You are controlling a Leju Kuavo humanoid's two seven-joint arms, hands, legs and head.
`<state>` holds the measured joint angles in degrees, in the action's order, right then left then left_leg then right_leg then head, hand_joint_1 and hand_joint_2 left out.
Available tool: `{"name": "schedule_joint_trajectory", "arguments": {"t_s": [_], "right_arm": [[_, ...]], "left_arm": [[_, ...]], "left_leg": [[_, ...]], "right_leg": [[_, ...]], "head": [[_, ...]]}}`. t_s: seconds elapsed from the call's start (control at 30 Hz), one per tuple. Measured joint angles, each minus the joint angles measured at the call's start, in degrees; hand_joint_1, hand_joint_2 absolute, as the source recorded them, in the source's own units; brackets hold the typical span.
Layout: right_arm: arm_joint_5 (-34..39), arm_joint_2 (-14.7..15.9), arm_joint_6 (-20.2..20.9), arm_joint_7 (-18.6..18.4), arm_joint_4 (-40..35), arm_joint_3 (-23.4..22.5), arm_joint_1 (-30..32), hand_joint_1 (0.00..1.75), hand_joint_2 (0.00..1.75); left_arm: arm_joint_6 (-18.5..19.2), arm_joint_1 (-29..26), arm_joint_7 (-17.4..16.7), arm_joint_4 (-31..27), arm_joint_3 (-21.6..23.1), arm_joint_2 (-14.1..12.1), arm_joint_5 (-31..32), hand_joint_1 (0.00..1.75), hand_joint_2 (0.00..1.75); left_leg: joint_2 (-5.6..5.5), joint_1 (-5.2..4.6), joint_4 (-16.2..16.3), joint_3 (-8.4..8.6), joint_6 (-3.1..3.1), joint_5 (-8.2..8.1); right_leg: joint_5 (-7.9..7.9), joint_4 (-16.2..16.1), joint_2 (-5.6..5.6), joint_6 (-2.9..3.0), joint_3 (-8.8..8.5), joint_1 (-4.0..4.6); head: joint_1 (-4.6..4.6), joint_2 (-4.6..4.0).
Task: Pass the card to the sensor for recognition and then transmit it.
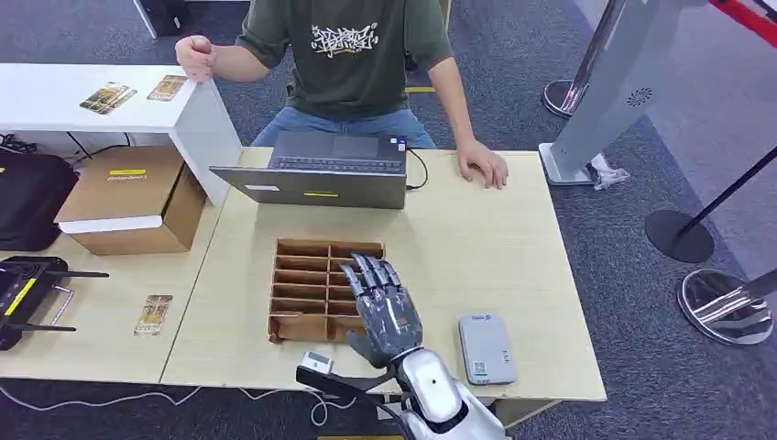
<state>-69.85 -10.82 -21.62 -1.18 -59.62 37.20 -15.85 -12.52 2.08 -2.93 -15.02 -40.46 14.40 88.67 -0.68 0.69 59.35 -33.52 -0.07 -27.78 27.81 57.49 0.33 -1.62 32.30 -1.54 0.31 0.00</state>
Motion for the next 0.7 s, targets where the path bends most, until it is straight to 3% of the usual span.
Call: {"name": "schedule_joint_trajectory", "arguments": {"t_s": [0.13,0.5,0.7], "right_arm": [[-2.83,-0.46,0.98,-2.62,1.68,0.00,-0.67,0.00,1.75],[-13.75,-1.16,8.92,-11.26,1.31,2.10,-1.34,0.00,1.75],[-14.64,-1.44,11.10,-11.96,-1.56,2.82,-0.13,0.00,1.75]], "left_arm": [[0.02,0.02,-0.52,0.00,0.00,0.00,-0.02,0.00,0.00],[-0.07,-0.01,-0.57,0.00,-0.02,0.00,-0.15,0.00,0.00],[0.00,-0.02,-0.52,0.00,-0.04,0.00,-0.15,0.00,0.00]], "left_leg": [[0.00,0.00,0.00,0.00,0.00,0.00],[0.00,0.00,0.00,0.00,0.00,0.00],[0.00,0.00,0.00,-0.01,0.00,0.00]], "right_leg": [[0.00,0.00,0.00,0.00,0.00,0.00],[0.00,0.00,0.00,0.00,0.00,0.00],[0.00,0.00,0.00,0.00,0.01,0.00]], "head": [[0.00,0.00],[0.02,0.00],[0.00,0.00]]}}
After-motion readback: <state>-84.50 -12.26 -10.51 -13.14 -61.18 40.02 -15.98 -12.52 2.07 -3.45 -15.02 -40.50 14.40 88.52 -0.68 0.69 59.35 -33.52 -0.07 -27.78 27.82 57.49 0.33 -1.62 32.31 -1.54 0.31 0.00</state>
